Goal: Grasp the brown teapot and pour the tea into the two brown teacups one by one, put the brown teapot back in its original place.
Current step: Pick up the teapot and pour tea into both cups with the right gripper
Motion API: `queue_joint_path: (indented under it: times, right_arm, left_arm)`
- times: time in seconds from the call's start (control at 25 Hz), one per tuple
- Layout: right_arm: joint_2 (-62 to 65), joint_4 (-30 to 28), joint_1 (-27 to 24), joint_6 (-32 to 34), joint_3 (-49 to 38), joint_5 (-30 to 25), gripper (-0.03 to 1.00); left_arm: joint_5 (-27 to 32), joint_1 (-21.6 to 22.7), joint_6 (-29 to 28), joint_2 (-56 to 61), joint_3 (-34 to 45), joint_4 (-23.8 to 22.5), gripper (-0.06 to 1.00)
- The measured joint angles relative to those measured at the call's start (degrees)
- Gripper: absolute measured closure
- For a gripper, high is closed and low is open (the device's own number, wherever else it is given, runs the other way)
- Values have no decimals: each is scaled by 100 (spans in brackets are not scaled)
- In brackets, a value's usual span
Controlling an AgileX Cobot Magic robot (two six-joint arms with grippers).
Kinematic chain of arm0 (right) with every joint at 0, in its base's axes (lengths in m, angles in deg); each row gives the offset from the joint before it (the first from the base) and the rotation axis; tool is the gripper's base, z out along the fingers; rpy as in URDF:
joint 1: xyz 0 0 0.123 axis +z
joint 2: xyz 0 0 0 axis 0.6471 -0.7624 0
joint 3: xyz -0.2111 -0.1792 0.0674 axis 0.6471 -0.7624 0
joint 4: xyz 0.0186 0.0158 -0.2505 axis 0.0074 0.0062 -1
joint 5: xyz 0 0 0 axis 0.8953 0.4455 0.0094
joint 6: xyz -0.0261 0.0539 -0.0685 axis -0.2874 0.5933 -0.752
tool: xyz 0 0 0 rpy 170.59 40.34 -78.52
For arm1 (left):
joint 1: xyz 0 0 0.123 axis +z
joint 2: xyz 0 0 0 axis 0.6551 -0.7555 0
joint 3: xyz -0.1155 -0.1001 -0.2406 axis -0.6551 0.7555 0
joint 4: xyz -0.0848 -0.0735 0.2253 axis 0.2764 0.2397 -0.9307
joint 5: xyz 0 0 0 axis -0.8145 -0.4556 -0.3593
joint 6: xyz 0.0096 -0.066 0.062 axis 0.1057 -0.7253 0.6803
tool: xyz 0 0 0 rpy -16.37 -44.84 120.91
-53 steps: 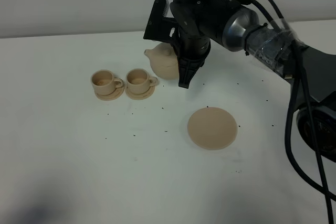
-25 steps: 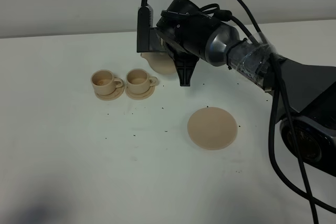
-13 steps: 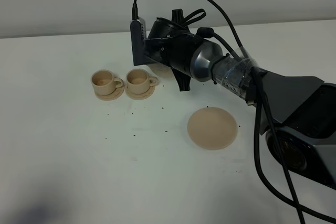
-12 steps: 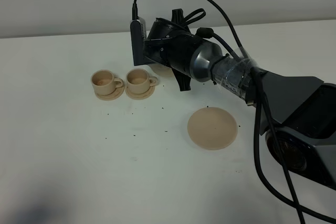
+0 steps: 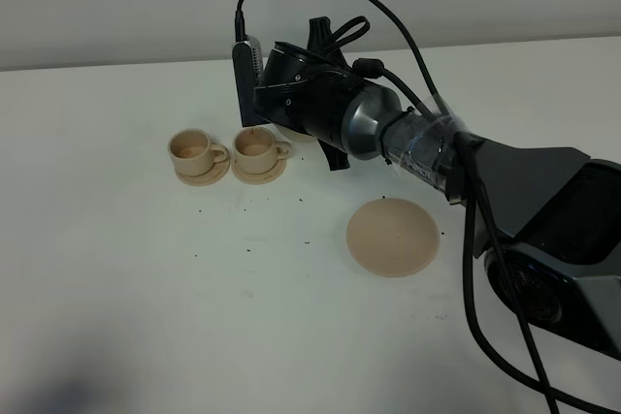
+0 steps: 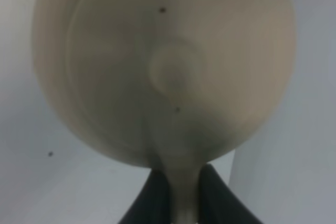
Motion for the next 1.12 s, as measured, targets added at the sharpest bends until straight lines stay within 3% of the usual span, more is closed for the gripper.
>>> queue_joint_path:
  times: [1.12]
  right_arm:
    - [-112, -722, 231, 105, 0, -177, 86]
  left_arm:
    - [0, 0, 0, 0, 0, 0, 55]
